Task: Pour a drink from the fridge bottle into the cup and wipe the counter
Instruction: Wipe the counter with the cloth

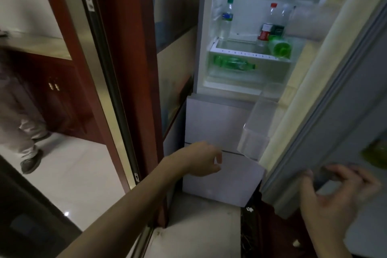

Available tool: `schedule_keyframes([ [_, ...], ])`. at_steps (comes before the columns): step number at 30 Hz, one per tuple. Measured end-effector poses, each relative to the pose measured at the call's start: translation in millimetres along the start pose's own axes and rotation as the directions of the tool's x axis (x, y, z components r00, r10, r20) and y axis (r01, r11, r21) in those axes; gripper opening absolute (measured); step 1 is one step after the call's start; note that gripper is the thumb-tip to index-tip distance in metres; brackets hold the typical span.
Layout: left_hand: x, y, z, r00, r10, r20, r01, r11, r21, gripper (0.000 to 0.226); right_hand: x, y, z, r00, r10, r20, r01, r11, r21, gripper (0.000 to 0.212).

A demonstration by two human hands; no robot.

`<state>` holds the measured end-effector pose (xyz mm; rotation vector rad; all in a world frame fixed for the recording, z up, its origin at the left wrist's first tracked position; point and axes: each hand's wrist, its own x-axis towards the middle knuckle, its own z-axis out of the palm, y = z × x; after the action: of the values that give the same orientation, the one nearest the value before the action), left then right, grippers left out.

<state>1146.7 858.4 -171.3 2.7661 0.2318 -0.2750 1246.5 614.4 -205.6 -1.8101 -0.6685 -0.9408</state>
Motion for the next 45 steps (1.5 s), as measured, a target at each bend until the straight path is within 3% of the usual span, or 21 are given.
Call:
schedule_keyframes([
  [8,4.6,-46.4,-11.1,0.998,0.05,-0.039,-0.051,0.998,-0.024,0.035,20.3,-46.1,73.1,0.974,-0.165,0.156,0.168,0.986,-0.004,0.04],
  [13,41.7,-94.8,-22.4,0.995,-0.052,-0.083,0.041,0.99,-0.134,0.04,50.7,-56.3,165.2,0.932,-0.297,0.209,0.284,0.955,0.092,0.041],
  [20,39.3,-97.2,-19.5,0.988,-0.052,-0.143,0.017,0.973,-0.232,0.051,51.9,-75.9,196.2,0.887,-0.378,0.265,0.368,0.926,0.089,0.045],
  [26,80.0,-125.5,-41.1,0.942,-0.231,-0.243,0.125,0.915,-0.383,0.037,77.9,-75.5,275.2,0.844,-0.47,0.257,0.43,0.881,0.196,0.04],
  [29,103.1,-147.1,-45.9,0.923,-0.319,-0.215,0.223,0.899,-0.377,0.036,89.5,-69.4,310.6,0.828,-0.49,0.274,0.429,0.867,0.252,0.037],
  [32,127.4,-164.3,-52.8,0.892,-0.378,-0.248,0.263,0.88,-0.394,0.051,103.8,-59.6,340.3,0.823,-0.471,0.316,0.382,0.872,0.306,0.039],
  [39,190.9,-192.7,-60.0,0.809,-0.47,-0.353,0.234,0.809,-0.54,0.073,147.1,-8.0,385.4,0.806,-0.389,0.446,0.219,0.896,0.385,0.037],
  [45,239.4,-230.4,-47.6,0.734,-0.553,-0.393,0.241,0.754,-0.612,0.09,161.8,18.2,417.3,0.784,-0.4,0.474,0.248,0.903,0.351,0.039],
])
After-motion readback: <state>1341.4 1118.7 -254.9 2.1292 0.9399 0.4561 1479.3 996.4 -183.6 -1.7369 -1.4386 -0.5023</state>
